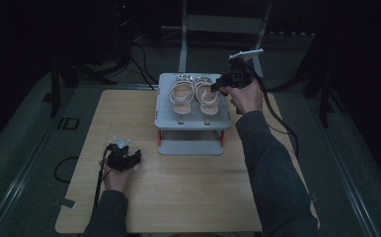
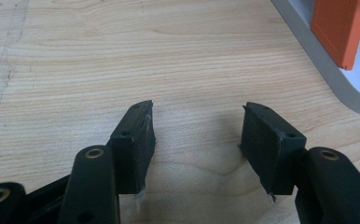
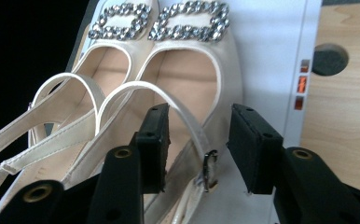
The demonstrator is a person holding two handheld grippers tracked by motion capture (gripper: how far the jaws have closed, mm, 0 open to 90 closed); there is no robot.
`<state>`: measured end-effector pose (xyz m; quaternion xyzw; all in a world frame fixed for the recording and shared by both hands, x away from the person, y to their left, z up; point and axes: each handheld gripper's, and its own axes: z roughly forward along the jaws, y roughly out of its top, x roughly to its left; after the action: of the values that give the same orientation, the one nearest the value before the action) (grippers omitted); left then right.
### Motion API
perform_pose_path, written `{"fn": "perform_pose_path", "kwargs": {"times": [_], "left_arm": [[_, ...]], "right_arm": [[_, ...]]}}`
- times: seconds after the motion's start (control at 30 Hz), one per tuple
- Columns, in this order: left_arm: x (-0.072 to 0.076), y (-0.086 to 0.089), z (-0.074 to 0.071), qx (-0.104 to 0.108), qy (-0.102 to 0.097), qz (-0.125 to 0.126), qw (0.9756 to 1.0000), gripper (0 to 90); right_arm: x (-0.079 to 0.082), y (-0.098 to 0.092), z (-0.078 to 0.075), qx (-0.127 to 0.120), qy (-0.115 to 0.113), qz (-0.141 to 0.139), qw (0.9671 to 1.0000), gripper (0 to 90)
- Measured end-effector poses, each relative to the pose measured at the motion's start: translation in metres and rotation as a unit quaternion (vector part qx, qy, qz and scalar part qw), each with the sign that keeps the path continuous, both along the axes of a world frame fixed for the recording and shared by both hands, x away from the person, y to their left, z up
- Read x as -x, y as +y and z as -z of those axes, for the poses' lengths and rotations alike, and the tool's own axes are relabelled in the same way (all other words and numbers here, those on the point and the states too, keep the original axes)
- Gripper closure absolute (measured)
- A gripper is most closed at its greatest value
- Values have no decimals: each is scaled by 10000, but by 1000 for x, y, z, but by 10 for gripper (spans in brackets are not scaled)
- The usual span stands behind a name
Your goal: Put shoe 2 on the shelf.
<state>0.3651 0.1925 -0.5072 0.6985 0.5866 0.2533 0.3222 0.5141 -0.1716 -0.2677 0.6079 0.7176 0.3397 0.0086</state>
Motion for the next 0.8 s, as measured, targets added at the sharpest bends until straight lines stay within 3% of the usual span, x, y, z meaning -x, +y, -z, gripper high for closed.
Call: {"fn": "perform_pose_path", "kwargs": {"times": [0.1,0.33,0.6,0.8], "left_arm": [[0,0,0,-9,1,0,10000,444],[0,0,0,-17,2,-1,10000,444],[0,0,0,-22,-1,3,10000,444],[0,0,0,-33,3,4,10000,441]], "right_arm": [[1,-1,0,66,-90,-10,9999,558],[8,-3,-4,-27,-578,-81,9983,517],[17,-6,-9,-47,-1180,-193,9928,491],[26,-11,-7,50,-1583,-322,9869,477]]}}
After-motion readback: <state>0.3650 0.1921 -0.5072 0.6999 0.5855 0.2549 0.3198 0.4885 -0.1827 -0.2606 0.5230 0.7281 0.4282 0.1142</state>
